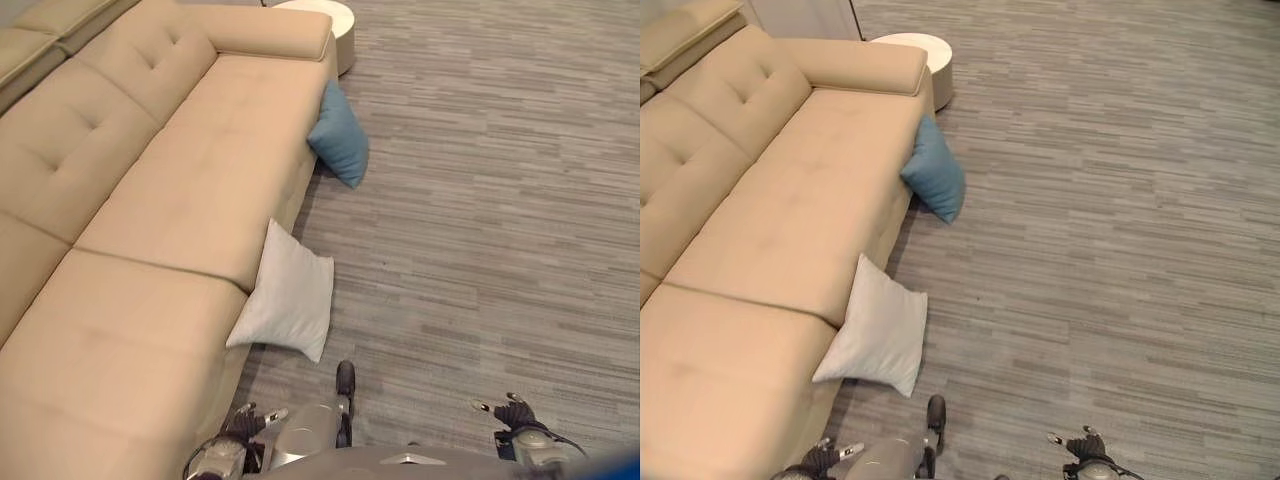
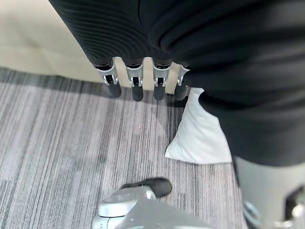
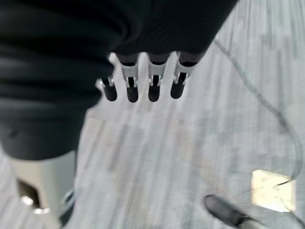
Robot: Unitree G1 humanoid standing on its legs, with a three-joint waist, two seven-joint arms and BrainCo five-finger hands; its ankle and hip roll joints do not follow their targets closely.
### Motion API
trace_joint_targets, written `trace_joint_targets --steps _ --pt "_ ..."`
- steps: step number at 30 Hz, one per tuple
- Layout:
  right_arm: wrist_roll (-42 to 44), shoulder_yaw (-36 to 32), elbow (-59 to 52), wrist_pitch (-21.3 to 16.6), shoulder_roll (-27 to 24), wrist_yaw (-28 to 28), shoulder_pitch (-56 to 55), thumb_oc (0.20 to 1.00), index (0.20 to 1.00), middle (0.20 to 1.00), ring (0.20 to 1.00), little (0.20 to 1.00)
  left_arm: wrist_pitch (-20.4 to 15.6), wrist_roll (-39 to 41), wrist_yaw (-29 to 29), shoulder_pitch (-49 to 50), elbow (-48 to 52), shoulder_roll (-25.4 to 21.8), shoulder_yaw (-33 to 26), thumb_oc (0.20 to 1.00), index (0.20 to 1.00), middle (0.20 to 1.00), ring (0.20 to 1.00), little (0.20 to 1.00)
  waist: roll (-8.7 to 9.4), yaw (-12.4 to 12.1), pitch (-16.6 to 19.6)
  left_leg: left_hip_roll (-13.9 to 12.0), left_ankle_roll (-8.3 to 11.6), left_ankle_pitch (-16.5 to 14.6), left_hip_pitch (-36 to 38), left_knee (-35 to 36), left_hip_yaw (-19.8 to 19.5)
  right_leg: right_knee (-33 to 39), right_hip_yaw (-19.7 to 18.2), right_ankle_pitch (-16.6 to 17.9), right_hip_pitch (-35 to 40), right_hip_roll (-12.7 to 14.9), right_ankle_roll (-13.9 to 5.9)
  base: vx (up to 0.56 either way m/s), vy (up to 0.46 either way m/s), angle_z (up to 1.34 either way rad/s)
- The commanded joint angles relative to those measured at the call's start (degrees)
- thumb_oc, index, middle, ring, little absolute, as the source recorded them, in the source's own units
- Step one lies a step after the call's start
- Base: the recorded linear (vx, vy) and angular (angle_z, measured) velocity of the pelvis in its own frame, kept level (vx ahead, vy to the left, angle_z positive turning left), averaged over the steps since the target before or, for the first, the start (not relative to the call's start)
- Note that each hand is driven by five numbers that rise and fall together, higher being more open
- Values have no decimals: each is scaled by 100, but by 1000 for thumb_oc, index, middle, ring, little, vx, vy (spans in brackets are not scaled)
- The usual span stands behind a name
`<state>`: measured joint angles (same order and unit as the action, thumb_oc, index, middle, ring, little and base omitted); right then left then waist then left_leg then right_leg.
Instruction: Pick up all the scattered cushions and arrange them neatly on the sofa.
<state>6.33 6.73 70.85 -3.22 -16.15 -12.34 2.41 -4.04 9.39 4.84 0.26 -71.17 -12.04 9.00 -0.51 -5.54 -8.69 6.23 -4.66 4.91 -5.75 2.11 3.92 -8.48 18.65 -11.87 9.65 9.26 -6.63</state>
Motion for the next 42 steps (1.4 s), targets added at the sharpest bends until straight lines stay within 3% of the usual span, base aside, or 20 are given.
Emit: trace_joint_targets --steps 1,3,4,6,8,9,10,11,13,18,19,24,27,32,33,35,36,37,38,42 --pt "-203 38 -209 18 -260 58 46 1000 1000 1000 1000 1000 -24 -80 -45 -104 -83 16 11 1000 1000 1000 1000 1000 -182 -197 202 -108 231 -758 -143 -855 -487 -1279 -134 674 -1196 -135 -64 225 168 21" --pt "-199 76 -252 16 -235 67 94 1000 1000 1000 1000 1000 -32 -58 -30 -119 -35 -59 21 1000 1000 1000 1000 1000 -272 -118 143 -144 112 -829 -9 -889 -561 -2025 -212 1088 -1639 -4 -130 159 65 24" --pt "-174 90 -273 14 -213 73 108 1000 1000 1000 1000 1000 -49 -21 -9 -123 35 -92 25 1000 1000 1000 1000 1000 -297 -88 145 -165 97 -887 142 -836 -647 -2054 -229 1011 -1827 27 -35 216 -19 49" --pt "-145 153 -322 -19 -184 85 156 1000 1000 1000 1000 1000 -109 52 32 -150 88 -124 3 1000 1000 1000 1000 1000 -270 -49 137 -215 176 -966 319 -736 -719 -1187 -175 1028 -1939 14 6 272 -172 23" --pt "-57 135 -327 -15 -176 80 146 1000 1000 1000 1000 1000 -129 15 43 -202 56 -104 31 1000 1000 1000 1000 1000 -184 119 72 -213 307 -1063 502 -679 -950 9 -771 1360 -2172 -150 -130 286 -300 20" --pt "-8 95 -305 -13 -173 61 150 1000 1000 1000 1000 1000 -135 -20 47 -255 14 -81 59 1000 1000 1000 1000 1000 -194 207 49 -239 361 -1064 560 -643 -1096 196 -1149 1461 -2260 -233 -187 187 -209 53" --pt "-7 95 -304 -13 -172 61 152 1000 1000 1000 1000 1000 -136 -20 47 -257 13 -82 58 1000 1000 1000 1000 1000 -187 213 58 -231 360 -1049 545 -637 -1100 207 -1146 1473 -2269 -225 -189 193 -243 110" --pt "43 97 -282 -21 -126 43 155 1000 1000 1000 1000 1000 -122 -125 67 -336 -82 -61 131 1000 1000 1000 1000 1000 -144 279 64 -262 455 -1071 631 -567 -1341 338 -1441 1541 -2215 -294 -204 183 -222 157" --pt "42 122 -253 -34 -107 84 135 1000 1000 1000 1000 1000 -131 -87 51 -278 -183 -14 87 1000 1000 1000 1000 1000 -95 269 142 -334 535 -1076 668 -561 -1419 428 -1259 1634 -2069 -200 -180 252 -317 168" --pt "161 91 -335 -178 -228 40 172 1000 1000 1000 1000 1000 -103 25 23 -284 -204 92 119 1000 1000 1000 1000 1000 -51 201 134 -797 879 -784 260 -681 -1583 483 -547 1251 -1655 -228 13 98 -311 137" --pt "143 73 -349 -188 -315 39 148 1000 1000 1000 1000 1000 -107 12 0 -274 -177 131 132 1000 1000 1000 1000 1000 -37 197 106 -898 881 -763 98 -787 -1121 533 -165 1092 -1460 -186 78 -4 -196 106" --pt "231 -9 -342 -213 -261 31 70 1000 1000 1000 1000 1000 -107 -27 -7 -259 -143 182 136 1000 1000 1000 1000 1000 37 226 120 -1126 849 -714 -45 -984 181 718 577 1000 -1082 -70 125 -21 -82 99" --pt "323 -21 -334 -190 -181 55 80 1000 1000 1000 1000 1000 -83 -57 -18 -226 -127 162 100 1000 1000 1000 1000 1000 96 177 102 -1127 889 -845 -146 -1211 435 884 775 957 -812 -80 75 126 -19 126" --pt "106 111 -422 -154 -110 173 130 1000 1000 1000 1000 1000 -48 -116 -65 -76 -255 82 -17 1000 1000 1000 1000 1000 66 -2 203 -733 670 -734 92 -517 -5 503 848 959 -803 89 6 72 198 34" --pt "69 128 -438 -153 -111 184 137 1000 1000 1000 1000 1000 -50 -128 -76 -66 -257 68 -16 1000 1000 1000 1000 1000 33 -14 211 -683 600 -743 141 -471 -99 178 816 900 -878 190 3 74 130 0" --pt "116 137 -503 -149 -98 202 161 1000 1000 1000 1000 1000 -67 -78 -42 -131 -241 -35 3 1000 1000 1000 1000 1000 -61 77 139 -562 463 -693 212 -376 -489 -634 239 894 -1302 257 1 102 109 22" --pt "136 182 -507 -166 -75 211 188 1000 1000 1000 1000 1000 -111 17 -13 -147 -194 -55 7 1000 1000 1000 1000 1000 -97 155 151 -534 455 -670 289 -237 -657 -531 -381 902 -1504 57 8 79 11 61" --pt "136 181 -507 -166 -75 211 189 1000 1000 1000 1000 1000 -111 17 -13 -149 -194 -54 7 1000 1000 1000 1000 1000 -100 155 168 -537 454 -660 266 -236 -658 -511 -378 923 -1518 52 9 175 -69 100" --pt "154 233 -511 -160 -79 214 262 1000 1000 1000 1000 1000 -151 98 7 -196 -160 -76 8 1000 1000 1000 1000 1000 -111 173 161 -518 497 -631 319 -170 -832 -134 -803 1080 -1692 -19 -52 148 -108 84" --pt "147 255 -605 -156 -94 191 337 1000 1000 1000 1000 1000 -210 109 60 -262 -288 -88 33 1000 1000 1000 1000 1000 -51 284 111 -513 641 -684 478 -95 -1323 444 -1357 1477 -2027 -158 -229 223 -230 53"
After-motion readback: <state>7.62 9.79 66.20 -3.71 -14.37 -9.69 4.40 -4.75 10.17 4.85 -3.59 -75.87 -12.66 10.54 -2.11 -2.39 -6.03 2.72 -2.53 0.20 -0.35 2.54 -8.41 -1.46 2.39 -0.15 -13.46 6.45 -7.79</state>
